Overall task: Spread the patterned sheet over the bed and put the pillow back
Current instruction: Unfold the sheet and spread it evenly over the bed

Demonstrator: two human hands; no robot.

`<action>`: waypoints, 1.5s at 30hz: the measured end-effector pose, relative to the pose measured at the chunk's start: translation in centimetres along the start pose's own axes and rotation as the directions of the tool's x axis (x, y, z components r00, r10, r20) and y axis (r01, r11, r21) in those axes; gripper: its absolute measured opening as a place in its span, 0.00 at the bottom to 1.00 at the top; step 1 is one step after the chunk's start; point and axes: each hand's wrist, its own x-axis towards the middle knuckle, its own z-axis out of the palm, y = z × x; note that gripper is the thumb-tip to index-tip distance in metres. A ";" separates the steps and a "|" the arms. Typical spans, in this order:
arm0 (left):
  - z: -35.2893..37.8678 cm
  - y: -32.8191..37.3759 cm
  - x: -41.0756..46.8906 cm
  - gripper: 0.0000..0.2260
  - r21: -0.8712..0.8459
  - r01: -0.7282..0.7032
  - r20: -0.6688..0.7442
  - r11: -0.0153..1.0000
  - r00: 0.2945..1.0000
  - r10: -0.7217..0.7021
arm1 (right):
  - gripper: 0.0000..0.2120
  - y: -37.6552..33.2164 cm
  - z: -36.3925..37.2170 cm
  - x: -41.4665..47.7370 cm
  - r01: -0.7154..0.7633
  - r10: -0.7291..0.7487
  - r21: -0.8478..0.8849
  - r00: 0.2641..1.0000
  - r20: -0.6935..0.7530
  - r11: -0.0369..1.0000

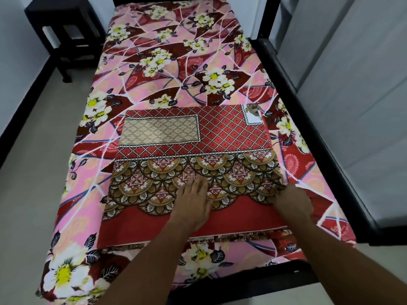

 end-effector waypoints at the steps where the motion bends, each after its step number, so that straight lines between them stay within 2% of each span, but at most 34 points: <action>1: 0.0 0.6 0.0 0.30 0.006 -0.003 0.017 1.000 1.000 0.003 | 0.15 0.4 -0.1 0.1 -0.006 0.006 0.022 1.000 0.005 1.000; 3: 0.1 1.5 0.0 0.30 0.031 -0.018 0.063 0.999 0.998 0.016 | 0.18 1.0 -0.5 0.0 -0.044 0.043 0.059 0.999 0.024 0.997; 6: 0.7 2.0 0.0 0.32 0.045 -0.035 0.144 0.998 0.989 0.029 | 0.25 2.1 -0.6 0.2 0.013 -0.019 0.060 0.994 0.107 0.998; 9: 1.6 1.9 0.1 0.33 0.066 -0.032 0.185 0.997 0.982 0.019 | 0.23 2.9 -0.6 0.4 0.067 -0.083 0.094 0.981 0.177 0.993; 11: 1.8 1.8 0.1 0.34 0.071 -0.040 0.191 0.997 0.981 0.026 | 0.23 3.3 -0.4 0.7 0.050 -0.070 0.106 0.980 0.189 0.993; 14: 1.6 1.9 0.1 0.35 0.079 -0.046 0.202 0.996 0.979 0.029 | 0.23 3.5 0.0 1.2 0.054 -0.077 0.124 0.979 0.187 0.991; 22: 0.1 1.7 1.2 0.40 0.114 -0.080 0.240 0.990 0.970 0.051 | 0.16 0.9 -0.6 2.4 0.059 -0.081 0.206 0.992 0.097 0.977; 26: -1.9 1.6 3.0 0.37 0.125 -0.101 0.302 0.987 0.951 0.060 | 0.21 -0.4 0.1 3.2 0.034 -0.071 0.270 0.989 0.130 0.962; 33: -3.0 1.3 4.9 0.37 0.091 -0.114 0.371 0.989 0.926 0.073 | 0.17 -1.7 0.7 4.5 -0.010 0.011 0.256 1.000 -0.005 0.967; 37: -3.5 2.4 6.6 0.38 0.198 -0.142 0.405 0.970 0.913 0.051 | 0.19 -2.4 0.8 6.0 -0.018 0.009 0.224 0.999 0.042 0.974; 39: -4.0 3.2 7.9 0.29 0.215 -0.120 0.370 0.969 0.928 0.033 | 0.18 -2.9 1.2 6.6 -0.015 0.005 0.251 0.999 0.039 0.968; 41: -4.4 3.8 9.4 0.21 0.108 -0.020 0.240 0.994 0.971 -0.006 | 0.20 -3.5 1.6 7.4 0.003 -0.016 0.320 0.999 0.038 0.948; 43: -4.7 4.2 10.7 0.18 -0.020 0.037 0.076 0.999 0.996 -0.036 | 0.22 -4.1 1.7 8.4 0.002 -0.026 0.387 0.998 0.057 0.922; 45: -4.9 5.0 11.9 0.18 -0.118 0.011 -0.027 0.993 1.000 -0.014 | 0.20 -4.7 1.5 9.8 -0.038 -0.005 0.440 0.995 0.096 0.897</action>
